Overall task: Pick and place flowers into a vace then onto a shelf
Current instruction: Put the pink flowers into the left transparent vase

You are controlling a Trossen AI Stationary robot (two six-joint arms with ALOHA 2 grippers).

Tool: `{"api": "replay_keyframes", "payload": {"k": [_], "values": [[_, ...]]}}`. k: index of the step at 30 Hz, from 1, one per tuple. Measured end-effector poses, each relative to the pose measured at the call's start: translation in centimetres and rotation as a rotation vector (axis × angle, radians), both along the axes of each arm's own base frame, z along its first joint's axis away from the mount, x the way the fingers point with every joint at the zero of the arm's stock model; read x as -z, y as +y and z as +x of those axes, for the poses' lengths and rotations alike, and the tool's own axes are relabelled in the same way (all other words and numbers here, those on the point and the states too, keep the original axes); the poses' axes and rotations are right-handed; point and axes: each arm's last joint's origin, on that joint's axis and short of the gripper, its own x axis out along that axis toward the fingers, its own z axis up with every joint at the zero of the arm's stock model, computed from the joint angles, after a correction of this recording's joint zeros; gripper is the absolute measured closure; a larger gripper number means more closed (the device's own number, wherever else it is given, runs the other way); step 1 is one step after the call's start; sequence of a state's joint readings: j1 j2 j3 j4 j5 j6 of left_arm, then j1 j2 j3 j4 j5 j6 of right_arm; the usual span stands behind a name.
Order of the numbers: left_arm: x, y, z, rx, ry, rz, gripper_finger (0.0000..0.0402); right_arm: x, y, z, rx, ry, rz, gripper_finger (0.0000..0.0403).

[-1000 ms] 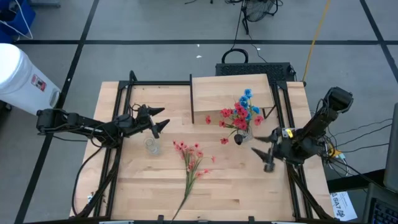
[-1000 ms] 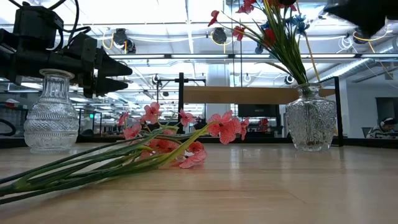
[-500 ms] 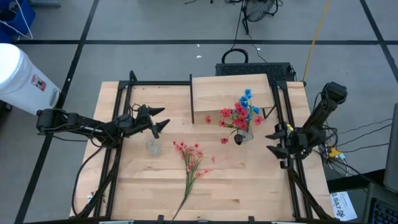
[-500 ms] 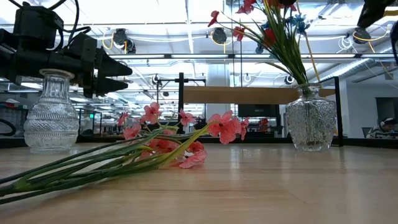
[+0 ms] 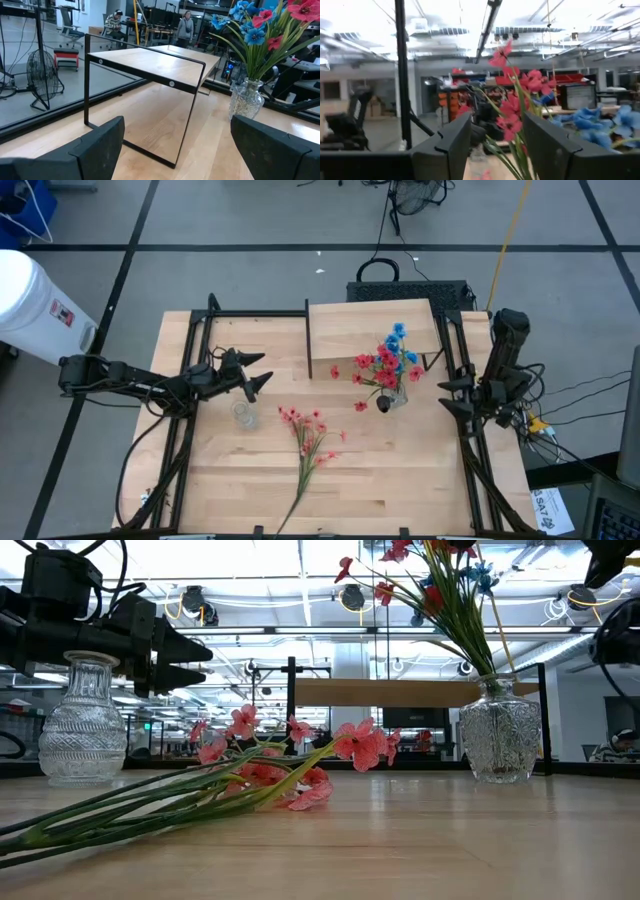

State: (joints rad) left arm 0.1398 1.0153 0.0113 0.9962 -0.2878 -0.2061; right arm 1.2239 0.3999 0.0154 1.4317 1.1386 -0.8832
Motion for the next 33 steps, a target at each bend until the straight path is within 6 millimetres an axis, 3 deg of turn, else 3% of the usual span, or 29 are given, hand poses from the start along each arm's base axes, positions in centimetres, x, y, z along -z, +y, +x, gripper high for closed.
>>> {"api": "replay_keyframes", "payload": {"k": [33], "values": [[0.0,0.0,0.0,0.0,0.0,0.0,0.0036,0.64,0.77,0.23,-0.028,0.049,-0.034,0.0227]]}}
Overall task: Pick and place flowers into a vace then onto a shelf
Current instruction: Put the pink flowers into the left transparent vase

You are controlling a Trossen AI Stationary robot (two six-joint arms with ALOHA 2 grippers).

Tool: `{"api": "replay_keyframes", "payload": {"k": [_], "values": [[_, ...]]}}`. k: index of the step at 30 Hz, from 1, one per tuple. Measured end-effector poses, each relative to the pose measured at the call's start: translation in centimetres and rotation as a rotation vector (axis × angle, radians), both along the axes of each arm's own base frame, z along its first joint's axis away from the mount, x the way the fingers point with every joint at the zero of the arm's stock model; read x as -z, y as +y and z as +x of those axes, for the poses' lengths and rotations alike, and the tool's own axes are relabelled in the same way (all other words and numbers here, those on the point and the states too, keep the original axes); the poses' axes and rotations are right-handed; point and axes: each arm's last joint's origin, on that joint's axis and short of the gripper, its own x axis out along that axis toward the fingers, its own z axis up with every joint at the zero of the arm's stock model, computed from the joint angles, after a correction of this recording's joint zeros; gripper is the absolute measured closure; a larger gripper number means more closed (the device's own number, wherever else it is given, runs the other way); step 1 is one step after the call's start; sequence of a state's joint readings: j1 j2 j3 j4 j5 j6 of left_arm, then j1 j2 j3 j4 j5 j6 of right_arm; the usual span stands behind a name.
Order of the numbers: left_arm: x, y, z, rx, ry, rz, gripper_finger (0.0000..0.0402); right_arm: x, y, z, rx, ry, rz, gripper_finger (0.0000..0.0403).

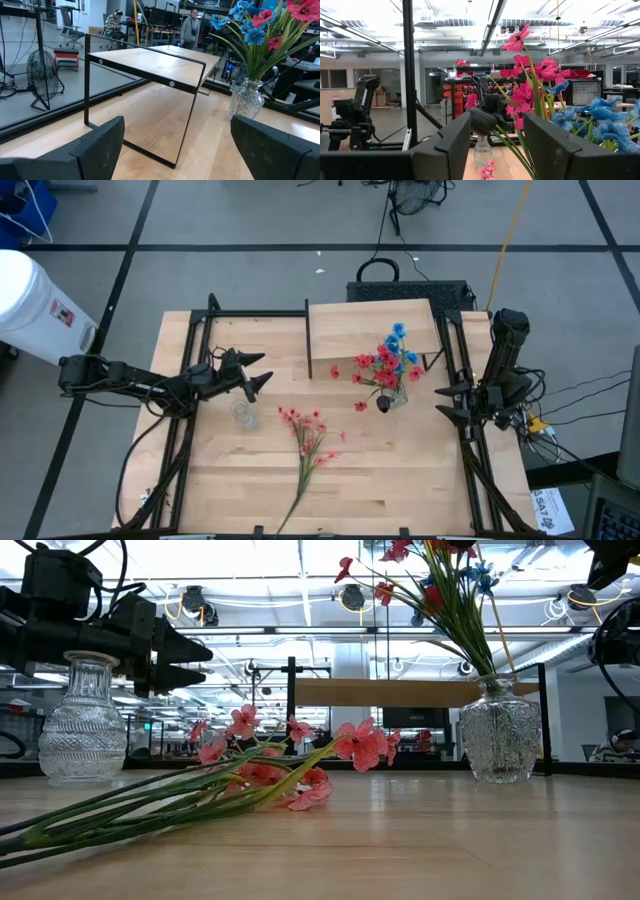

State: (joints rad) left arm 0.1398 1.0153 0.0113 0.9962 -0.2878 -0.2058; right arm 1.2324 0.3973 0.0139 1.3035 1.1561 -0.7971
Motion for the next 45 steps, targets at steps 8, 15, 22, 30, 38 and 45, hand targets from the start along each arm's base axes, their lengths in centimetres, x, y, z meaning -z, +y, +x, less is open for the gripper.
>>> {"api": "replay_keyframes", "payload": {"k": [8,15,22,30,38,45], "values": [[0.0,0.0,0.0,0.0,0.0,0.0,0.0036,0.0,0.0,0.0,0.0,0.0,0.0,0.0228],[0.0,0.0,0.0,0.0,0.0,0.0,0.0036,0.0,0.0,0.0,0.0,0.0,0.0,0.0225],[-0.2,0.0,0.0,0.0,-0.022,-0.001,0.0036,0.0,0.0,0.0,0.0,0.0,0.0,0.0229],[-0.7,0.0,0.0,0.019,-0.105,-0.06,0.0036,0.0,0.0,0.0,0.0,0.0,0.0,0.0227],[-1.2,-0.2,0.0,0.077,-0.165,-0.081,0.0036,0.0,0.0,0.0,0.0,0.0,0.0,0.0228],[-5.2,-0.1,2.4,0.166,-0.282,-0.112,0.0037,0.0,0.0,0.0,-0.001,-0.001,-0.001,0.0225]]}}
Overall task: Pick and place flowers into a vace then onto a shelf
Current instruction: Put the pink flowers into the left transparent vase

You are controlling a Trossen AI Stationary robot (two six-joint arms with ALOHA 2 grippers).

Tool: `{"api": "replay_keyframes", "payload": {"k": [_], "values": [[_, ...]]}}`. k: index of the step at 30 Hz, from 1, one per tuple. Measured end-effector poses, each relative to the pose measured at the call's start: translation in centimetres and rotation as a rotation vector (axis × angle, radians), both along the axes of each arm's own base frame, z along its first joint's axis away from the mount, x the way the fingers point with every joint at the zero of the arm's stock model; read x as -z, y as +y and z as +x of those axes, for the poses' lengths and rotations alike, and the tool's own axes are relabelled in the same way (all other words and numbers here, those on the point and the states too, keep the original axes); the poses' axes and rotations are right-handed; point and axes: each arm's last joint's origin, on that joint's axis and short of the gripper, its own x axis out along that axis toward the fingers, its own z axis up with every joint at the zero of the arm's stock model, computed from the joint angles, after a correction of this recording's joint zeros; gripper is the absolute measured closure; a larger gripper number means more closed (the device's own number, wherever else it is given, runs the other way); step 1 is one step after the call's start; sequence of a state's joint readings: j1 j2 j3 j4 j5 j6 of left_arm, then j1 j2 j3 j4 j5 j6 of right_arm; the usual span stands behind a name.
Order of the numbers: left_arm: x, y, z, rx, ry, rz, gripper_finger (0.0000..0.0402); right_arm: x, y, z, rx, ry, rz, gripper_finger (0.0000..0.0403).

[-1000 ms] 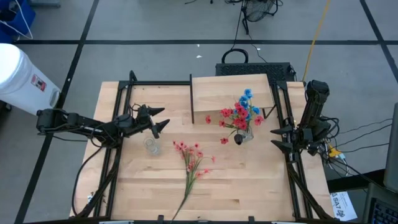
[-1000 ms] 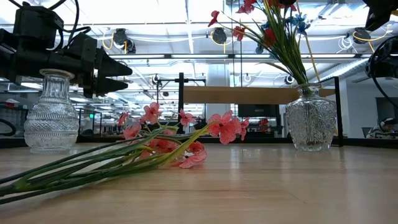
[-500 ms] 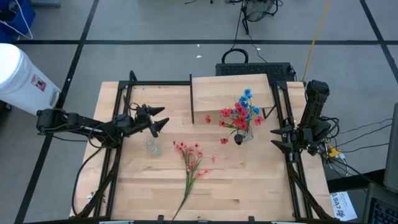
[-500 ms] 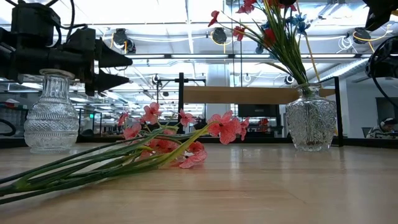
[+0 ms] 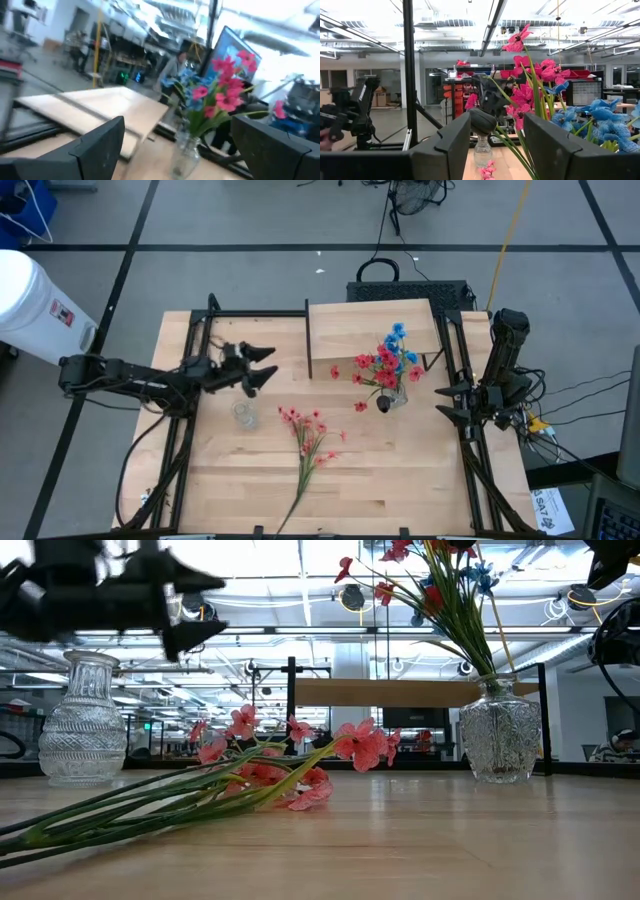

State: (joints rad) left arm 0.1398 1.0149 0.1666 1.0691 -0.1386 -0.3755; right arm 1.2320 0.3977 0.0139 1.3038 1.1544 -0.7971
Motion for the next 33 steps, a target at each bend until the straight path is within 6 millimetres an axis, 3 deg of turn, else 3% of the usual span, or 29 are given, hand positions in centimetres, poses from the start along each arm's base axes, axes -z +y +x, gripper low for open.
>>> {"api": "replay_keyframes", "payload": {"k": [5,8,11,17,23,33], "values": [[-3.5,1.0,4.0,-0.093,0.345,-0.119,0.0037,0.0,0.0,0.0,0.0,0.002,-0.005,0.0228],[-4.5,1.8,5.5,-0.206,0.579,-0.204,0.0037,0.0,0.0,0.0,0.0,0.003,-0.006,0.023],[-5.2,2.1,7.2,-0.201,0.635,-0.275,0.0037,0.0,0.0,0.0,0.0,0.002,-0.007,0.023],[-4.4,1.2,9.7,0.048,0.685,-0.453,0.0037,0.0,0.0,0.0,0.0,0.003,-0.008,0.0225],[-3.3,-2.1,10.3,0.104,0.735,-0.616,0.0037,0.0,0.0,0.0,0.0,0.002,-0.007,0.0228],[-2.3,-8.7,10.0,0.03,0.716,-0.687,0.0037,0.1,0.1,0.0,0.0,0.003,-0.011,0.0226]]}}
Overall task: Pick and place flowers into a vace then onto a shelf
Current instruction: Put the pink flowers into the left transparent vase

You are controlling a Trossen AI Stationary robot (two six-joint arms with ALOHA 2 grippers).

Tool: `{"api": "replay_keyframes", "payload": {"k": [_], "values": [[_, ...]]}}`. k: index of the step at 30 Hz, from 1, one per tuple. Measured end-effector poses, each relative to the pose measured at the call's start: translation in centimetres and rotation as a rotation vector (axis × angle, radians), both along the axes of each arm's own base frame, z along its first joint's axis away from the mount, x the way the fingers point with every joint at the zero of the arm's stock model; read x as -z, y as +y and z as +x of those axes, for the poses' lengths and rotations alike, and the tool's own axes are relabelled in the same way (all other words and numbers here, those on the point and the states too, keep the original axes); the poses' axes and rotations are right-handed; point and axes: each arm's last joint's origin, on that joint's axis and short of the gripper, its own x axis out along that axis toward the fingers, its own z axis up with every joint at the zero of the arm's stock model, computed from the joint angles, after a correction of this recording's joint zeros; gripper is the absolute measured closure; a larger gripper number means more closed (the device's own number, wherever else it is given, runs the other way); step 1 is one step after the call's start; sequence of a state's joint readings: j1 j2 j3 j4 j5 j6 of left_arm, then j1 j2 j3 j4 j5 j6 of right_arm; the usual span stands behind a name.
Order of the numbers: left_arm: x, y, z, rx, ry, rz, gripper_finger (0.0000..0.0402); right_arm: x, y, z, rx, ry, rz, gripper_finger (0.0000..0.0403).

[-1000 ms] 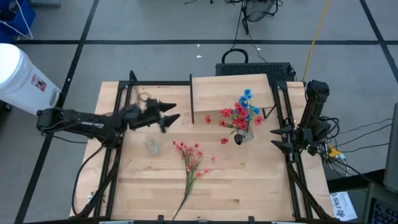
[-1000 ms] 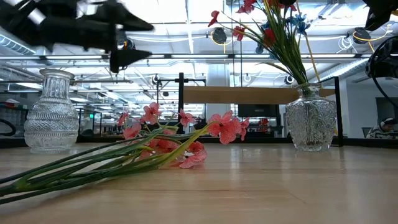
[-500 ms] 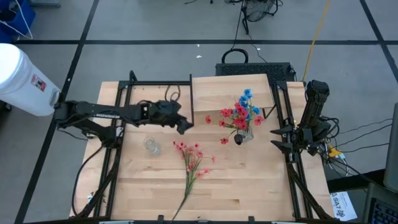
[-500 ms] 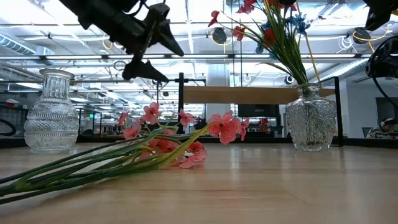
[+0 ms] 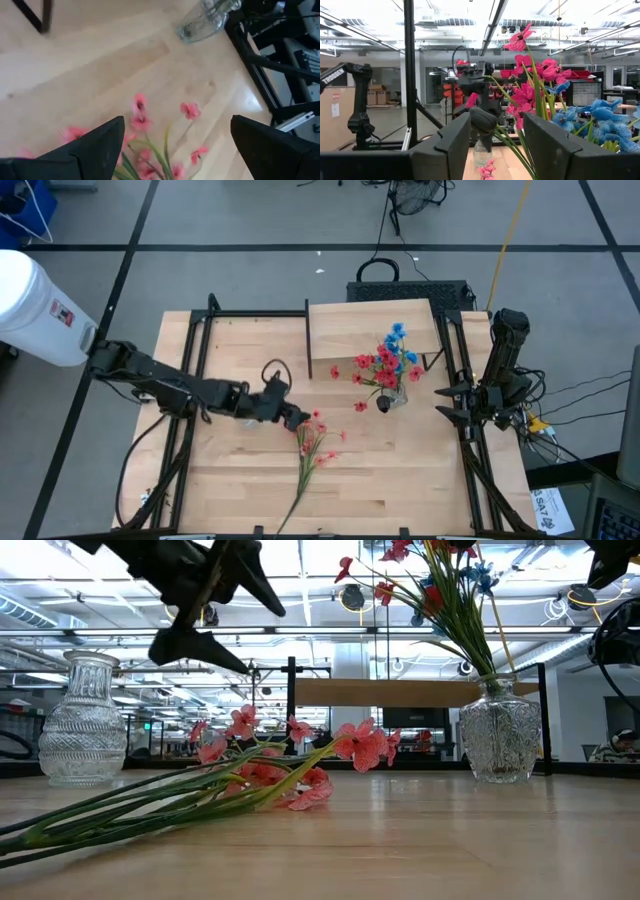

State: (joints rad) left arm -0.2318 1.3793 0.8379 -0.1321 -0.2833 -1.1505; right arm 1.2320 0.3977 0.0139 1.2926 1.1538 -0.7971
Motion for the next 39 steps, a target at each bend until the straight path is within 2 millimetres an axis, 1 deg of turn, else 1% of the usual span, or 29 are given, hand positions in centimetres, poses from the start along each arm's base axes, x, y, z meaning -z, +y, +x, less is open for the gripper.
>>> {"api": "replay_keyframes", "payload": {"k": [5,8,10,13,15,21,25,31,35,39], "values": [[2.2,-2.4,0.9,0.048,0.088,-0.081,0.0037,0.0,0.0,0.0,0.0,0.002,-0.004,0.023],[2.5,-3.9,1.8,0.089,0.105,-0.086,0.0037,0.0,0.0,0.0,0.001,0.002,-0.003,0.023],[2.8,-4.7,2.2,0.107,0.164,-0.075,0.0037,0.0,0.0,0.0,0.0,0.001,-0.004,0.0228],[3.3,-5.5,2.8,0.129,0.29,-0.087,0.0037,0.0,0.0,0.0,0.0,0.001,-0.004,0.0226],[3.5,-6.0,3.3,0.124,0.334,-0.101,0.0037,0.0,0.0,0.0,0.001,0.002,-0.003,0.0225],[3.5,-7.9,4.5,0.125,0.395,-0.122,0.0037,0.0,0.0,0.0,0.0,0.001,-0.004,0.0227],[4.3,-9.3,5.2,0.117,0.436,-0.186,0.0037,0.0,0.0,0.0,0.0,0.002,-0.003,0.0229],[5.3,-11.4,6.4,0.127,0.478,-0.219,0.0037,0.0,0.0,0.0,0.001,0.002,-0.004,0.0225],[5.8,-12.5,7.1,0.142,0.522,-0.208,0.0037,0.0,0.0,0.0,0.001,0.002,-0.004,0.0228],[7.1,-13.0,7.1,0.153,0.607,-0.168,0.0037,0.1,0.1,0.0,0.001,0.005,-0.011,0.0228]]}}
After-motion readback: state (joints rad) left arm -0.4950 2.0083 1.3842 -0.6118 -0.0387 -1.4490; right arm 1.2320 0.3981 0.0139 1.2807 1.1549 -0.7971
